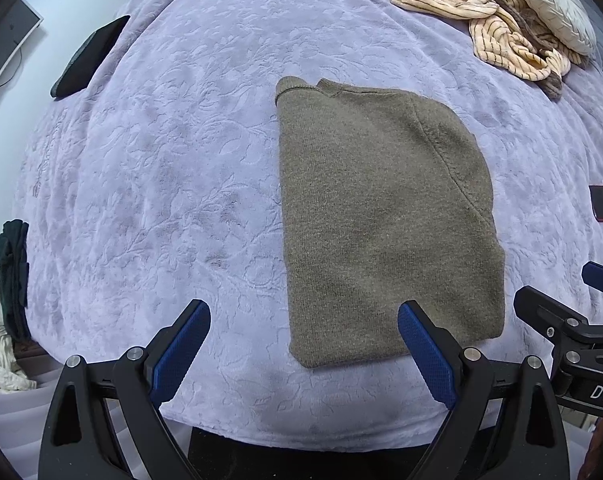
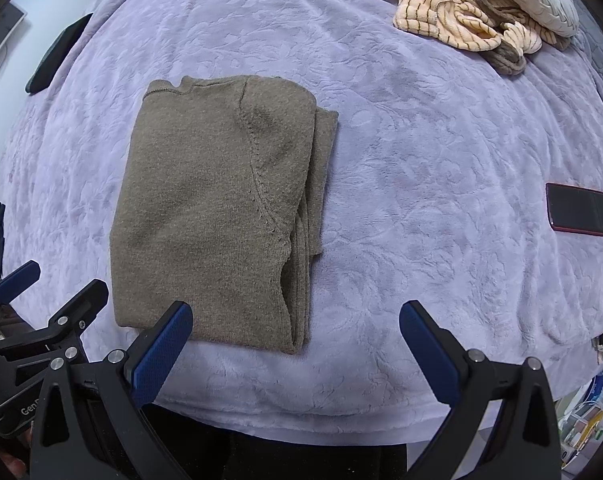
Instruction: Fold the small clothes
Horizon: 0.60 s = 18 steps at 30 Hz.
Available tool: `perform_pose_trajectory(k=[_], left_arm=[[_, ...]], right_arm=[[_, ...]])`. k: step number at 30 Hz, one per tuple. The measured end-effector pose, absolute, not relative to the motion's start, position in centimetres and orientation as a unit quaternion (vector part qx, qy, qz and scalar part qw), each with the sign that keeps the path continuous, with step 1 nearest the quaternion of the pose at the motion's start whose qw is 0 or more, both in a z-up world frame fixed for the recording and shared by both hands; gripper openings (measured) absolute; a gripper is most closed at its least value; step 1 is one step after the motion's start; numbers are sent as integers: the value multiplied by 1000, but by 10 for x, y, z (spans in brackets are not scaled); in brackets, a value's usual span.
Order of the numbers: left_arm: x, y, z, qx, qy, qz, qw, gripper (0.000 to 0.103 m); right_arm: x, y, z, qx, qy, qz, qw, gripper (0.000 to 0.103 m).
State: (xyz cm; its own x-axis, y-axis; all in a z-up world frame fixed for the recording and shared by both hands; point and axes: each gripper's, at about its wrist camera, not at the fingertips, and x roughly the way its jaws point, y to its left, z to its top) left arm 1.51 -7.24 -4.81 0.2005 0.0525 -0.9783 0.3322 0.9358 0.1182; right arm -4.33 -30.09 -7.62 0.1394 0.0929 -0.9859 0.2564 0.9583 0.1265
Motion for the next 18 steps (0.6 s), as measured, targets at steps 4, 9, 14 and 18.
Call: perform_pose_trajectory(k=[4,9,14,18], left_arm=[[15,-72,-48,156,626,-91,759,95],[15,-72,-48,155,627,-91,758,95],[15,-72,-48,154,627,-92,758,95],[14,-73,-48,156,628,-94,757,95]], right_arm=[[-43,-300,-76,133,653,-55,743,103],[-43,-300,-76,132,653,-54,744,103],[-43,-299,-76,131,654,-53,743,103],[-44,-298,-76,132,654,-54,743,103]])
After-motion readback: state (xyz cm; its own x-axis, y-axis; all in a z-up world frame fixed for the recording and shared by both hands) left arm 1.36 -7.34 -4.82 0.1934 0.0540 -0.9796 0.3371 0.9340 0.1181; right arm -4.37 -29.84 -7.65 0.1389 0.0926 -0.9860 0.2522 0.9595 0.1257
